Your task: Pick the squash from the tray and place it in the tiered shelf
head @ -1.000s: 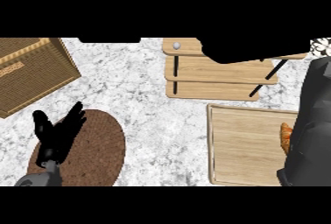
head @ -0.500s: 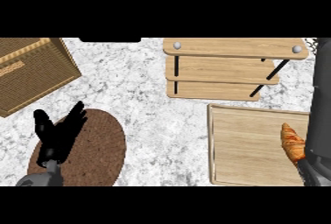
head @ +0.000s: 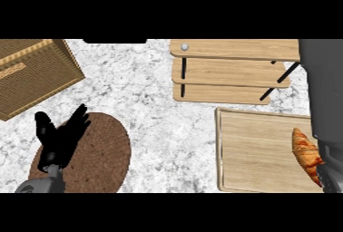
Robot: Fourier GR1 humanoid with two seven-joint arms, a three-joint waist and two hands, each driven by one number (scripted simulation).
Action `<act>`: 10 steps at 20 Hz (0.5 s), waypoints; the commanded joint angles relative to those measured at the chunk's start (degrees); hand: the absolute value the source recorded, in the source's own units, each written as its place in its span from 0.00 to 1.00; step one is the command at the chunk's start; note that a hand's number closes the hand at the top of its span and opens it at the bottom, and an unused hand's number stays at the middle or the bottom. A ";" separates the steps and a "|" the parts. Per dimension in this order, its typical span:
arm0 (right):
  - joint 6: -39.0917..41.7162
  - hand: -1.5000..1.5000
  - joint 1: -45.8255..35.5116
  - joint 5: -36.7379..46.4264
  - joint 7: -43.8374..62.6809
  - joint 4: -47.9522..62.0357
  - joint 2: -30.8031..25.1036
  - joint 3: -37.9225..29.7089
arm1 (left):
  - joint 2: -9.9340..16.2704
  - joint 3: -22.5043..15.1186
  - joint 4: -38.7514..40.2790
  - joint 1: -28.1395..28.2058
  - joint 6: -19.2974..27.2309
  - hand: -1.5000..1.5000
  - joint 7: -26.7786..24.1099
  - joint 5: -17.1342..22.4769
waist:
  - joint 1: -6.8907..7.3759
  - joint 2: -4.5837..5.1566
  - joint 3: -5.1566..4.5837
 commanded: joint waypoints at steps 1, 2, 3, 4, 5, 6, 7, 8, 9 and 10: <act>-2.99 1.00 -2.26 1.61 -1.62 6.23 0.55 0.52 | 1.42 1.57 2.37 0.35 -1.84 0.50 0.26 1.02 | 0.10 0.15 -0.22; -4.02 1.00 -2.92 0.75 -7.49 10.75 -2.46 -1.56 | -1.35 -1.41 -0.02 -0.58 1.58 0.50 2.18 -1.57 | 0.29 0.27 -0.20; -5.41 1.00 -1.48 2.00 -4.50 7.90 0.52 0.44 | -1.01 -0.74 1.95 3.72 -0.43 0.50 -3.61 -1.55 | 0.16 0.14 -0.22; -7.21 1.00 -1.59 1.75 -7.43 9.26 -0.63 -0.70 | -1.47 -0.40 3.25 2.28 0.20 0.50 -4.19 -1.65 | 0.10 0.20 -0.22; -6.78 1.00 -1.19 1.78 -6.75 9.02 0.47 0.23 | 0.50 1.59 3.80 -1.83 -0.76 0.50 -0.08 0.35 | -0.14 0.15 -0.21; -6.05 1.00 -0.64 0.68 -8.71 8.02 -1.11 -0.70 | -0.45 0.57 3.80 1.03 -0.48 0.50 -3.29 -1.07 | -0.18 0.10 -0.21; -5.89 1.00 -1.90 -0.38 -10.33 10.00 -1.74 -1.79 | -0.88 -0.16 3.84 2.67 -0.54 0.50 -4.14 -1.69 | 0.01 0.15 -0.21; -6.95 1.00 -2.29 0.94 -9.48 11.24 -0.23 -0.38 | 2.31 2.94 1.96 1.14 -2.60 0.50 -1.04 1.42 | 0.16 0.13 -0.21; -7.74 1.00 -0.60 0.43 -11.90 11.44 -0.90 -0.94 | 1.16 1.77 2.51 -0.79 -1.29 0.50 0.78 0.45 | -0.08 0.14 -0.20; -5.82 1.00 0.19 -0.47 -11.97 9.63 -2.10 -1.31 | 0.41 0.96 -1.41 1.11 -0.86 0.50 2.60 0.74 | -0.14 0.01 -0.18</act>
